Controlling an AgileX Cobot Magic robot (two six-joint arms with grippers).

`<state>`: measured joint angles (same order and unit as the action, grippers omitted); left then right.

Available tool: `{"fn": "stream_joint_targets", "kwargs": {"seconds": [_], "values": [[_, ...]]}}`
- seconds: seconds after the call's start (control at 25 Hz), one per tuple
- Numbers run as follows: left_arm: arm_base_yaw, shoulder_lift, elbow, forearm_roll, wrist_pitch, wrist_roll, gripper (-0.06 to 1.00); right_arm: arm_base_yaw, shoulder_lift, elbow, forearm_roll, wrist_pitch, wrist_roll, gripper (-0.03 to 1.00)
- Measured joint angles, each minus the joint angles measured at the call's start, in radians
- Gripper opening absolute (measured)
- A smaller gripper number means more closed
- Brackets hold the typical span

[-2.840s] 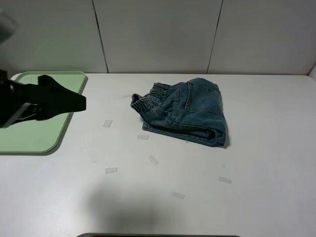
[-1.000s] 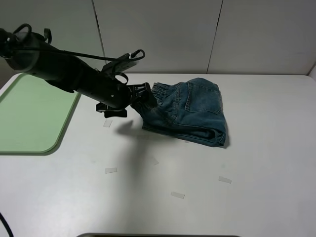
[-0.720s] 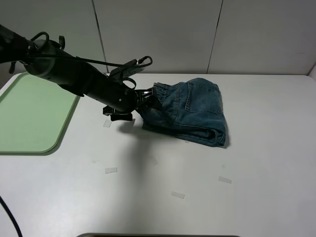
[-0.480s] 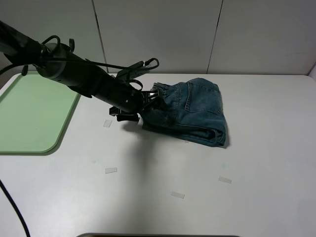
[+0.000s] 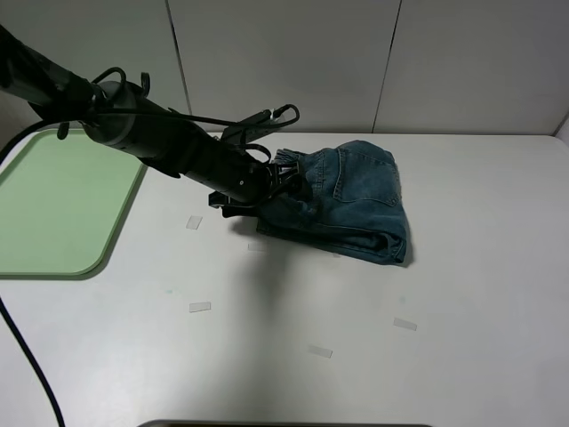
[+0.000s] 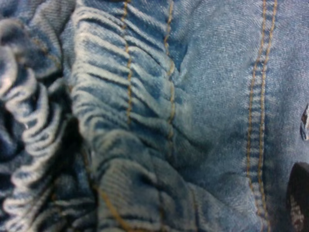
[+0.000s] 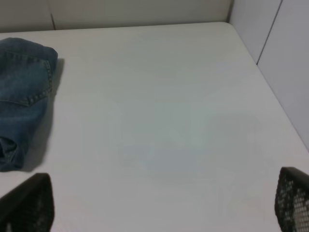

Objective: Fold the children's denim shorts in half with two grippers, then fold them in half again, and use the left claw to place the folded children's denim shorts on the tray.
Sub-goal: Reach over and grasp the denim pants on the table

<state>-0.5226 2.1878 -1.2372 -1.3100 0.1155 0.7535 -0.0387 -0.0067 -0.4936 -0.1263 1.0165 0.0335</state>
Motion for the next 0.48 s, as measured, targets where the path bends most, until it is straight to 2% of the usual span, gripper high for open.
{"fn": "stream_joint_targets", "kwargs": {"seconds": [0.28, 0.32, 0.48], "values": [[0.0, 0.008, 0.0, 0.0, -0.001, 0.0, 0.83, 0.0, 0.0, 0.0, 0.0, 0.0, 0.0, 0.69], [-0.001, 0.014, 0.0, -0.013, -0.004, 0.0, 0.77, 0.0, 0.0, 0.0, 0.0, 0.0, 0.0, 0.69], [-0.015, 0.032, -0.012, -0.03, -0.005, -0.003, 0.73, 0.0, 0.0, 0.0, 0.0, 0.0, 0.0, 0.69]]}}
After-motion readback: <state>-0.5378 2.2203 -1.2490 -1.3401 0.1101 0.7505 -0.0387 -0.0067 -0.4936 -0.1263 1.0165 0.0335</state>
